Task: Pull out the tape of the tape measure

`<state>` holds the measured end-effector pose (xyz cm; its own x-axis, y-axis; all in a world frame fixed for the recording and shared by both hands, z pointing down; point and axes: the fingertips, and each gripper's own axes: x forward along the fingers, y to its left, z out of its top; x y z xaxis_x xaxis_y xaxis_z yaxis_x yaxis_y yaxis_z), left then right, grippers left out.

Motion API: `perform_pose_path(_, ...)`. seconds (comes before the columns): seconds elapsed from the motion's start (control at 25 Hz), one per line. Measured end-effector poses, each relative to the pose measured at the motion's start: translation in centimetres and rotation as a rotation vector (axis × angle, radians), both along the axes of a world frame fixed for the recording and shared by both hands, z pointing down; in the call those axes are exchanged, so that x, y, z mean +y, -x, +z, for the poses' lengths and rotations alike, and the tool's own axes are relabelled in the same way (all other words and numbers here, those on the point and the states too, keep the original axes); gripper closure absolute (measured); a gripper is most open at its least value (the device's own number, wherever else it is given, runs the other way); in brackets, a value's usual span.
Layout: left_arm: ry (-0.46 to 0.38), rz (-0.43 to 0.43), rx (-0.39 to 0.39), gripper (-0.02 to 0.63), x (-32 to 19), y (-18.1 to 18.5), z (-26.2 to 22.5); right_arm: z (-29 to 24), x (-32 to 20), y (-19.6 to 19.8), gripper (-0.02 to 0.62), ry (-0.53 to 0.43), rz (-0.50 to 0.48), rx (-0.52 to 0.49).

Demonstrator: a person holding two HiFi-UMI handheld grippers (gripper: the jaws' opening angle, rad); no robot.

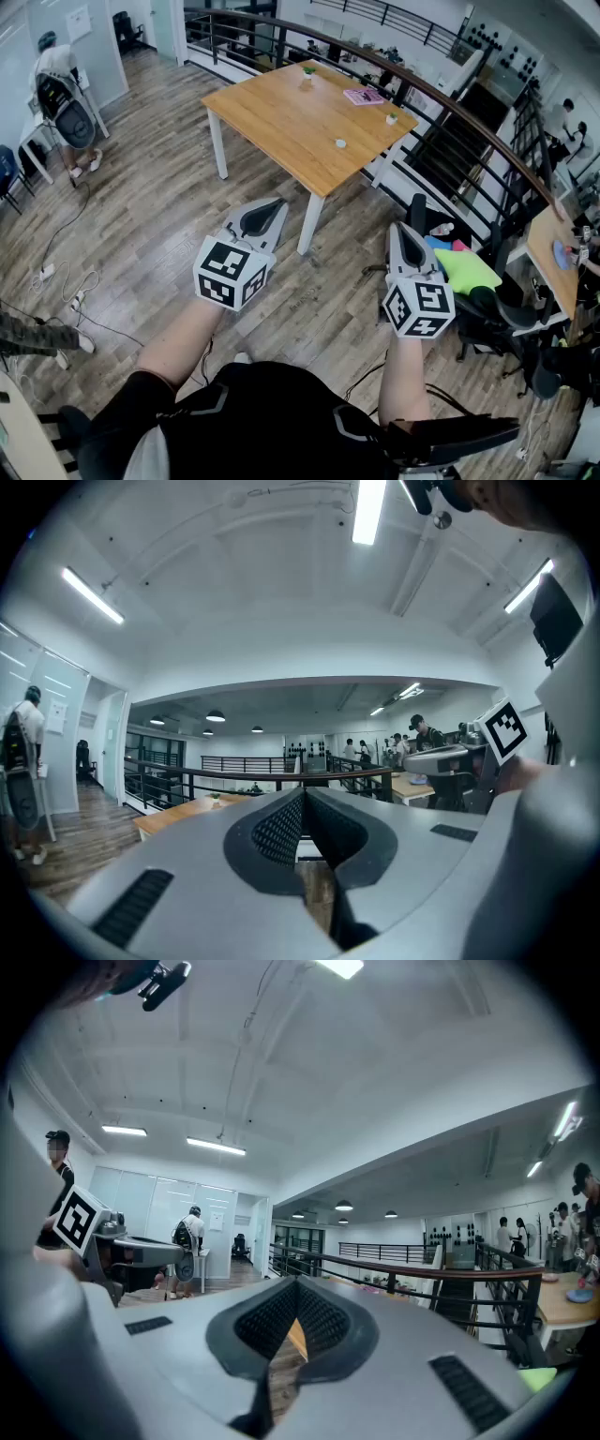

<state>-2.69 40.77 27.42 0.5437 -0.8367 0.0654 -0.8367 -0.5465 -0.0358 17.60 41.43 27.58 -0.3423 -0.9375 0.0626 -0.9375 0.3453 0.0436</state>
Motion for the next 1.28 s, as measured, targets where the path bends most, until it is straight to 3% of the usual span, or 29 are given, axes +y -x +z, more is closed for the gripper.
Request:
perform_pose_path(0.32, -0.026, -0.015, -0.027, 0.575, -0.4, 0.3, -0.5, -0.3, 0.0, -0.1, 0.589, 0.000, 0.001, -0.004)
perform_pose_path(0.64, -0.030, -0.042, -0.007, 0.574, -0.5, 1.0, -0.5, -0.7, -0.1, -1.0, 0.588, -0.015, 0.052, -0.029)
perform_pose_path(0.96, -0.016, -0.006, -0.032, 0.574, -0.1, 0.4, -0.2, -0.3, 0.0, -0.5, 0.584, 0.008, 0.029, -0.042)
perform_pose_path(1.08, -0.014, 0.000, -0.048, 0.571, -0.3, 0.5, 0.0, -0.1, -0.1, 0.1, 0.509, 0.007, 0.010, -0.009)
perform_pose_path(1.12, -0.009, 0.007, -0.043, 0.552, -0.3, 0.7, 0.1, 0.0, -0.2, 0.5, 0.471, 0.009, -0.001, -0.003)
perform_pose_path(1.2, 0.006, 0.035, -0.025, 0.418, -0.3, 0.8, 0.3, 0.0, -0.2, 1.1, 0.383, 0.008, -0.022, -0.008)
perform_pose_path(1.28, 0.009, 0.049, -0.015, 0.333, -0.2, 1.0, 0.5, -0.1, -0.2, 1.4, 0.353, -0.002, -0.032, -0.023)
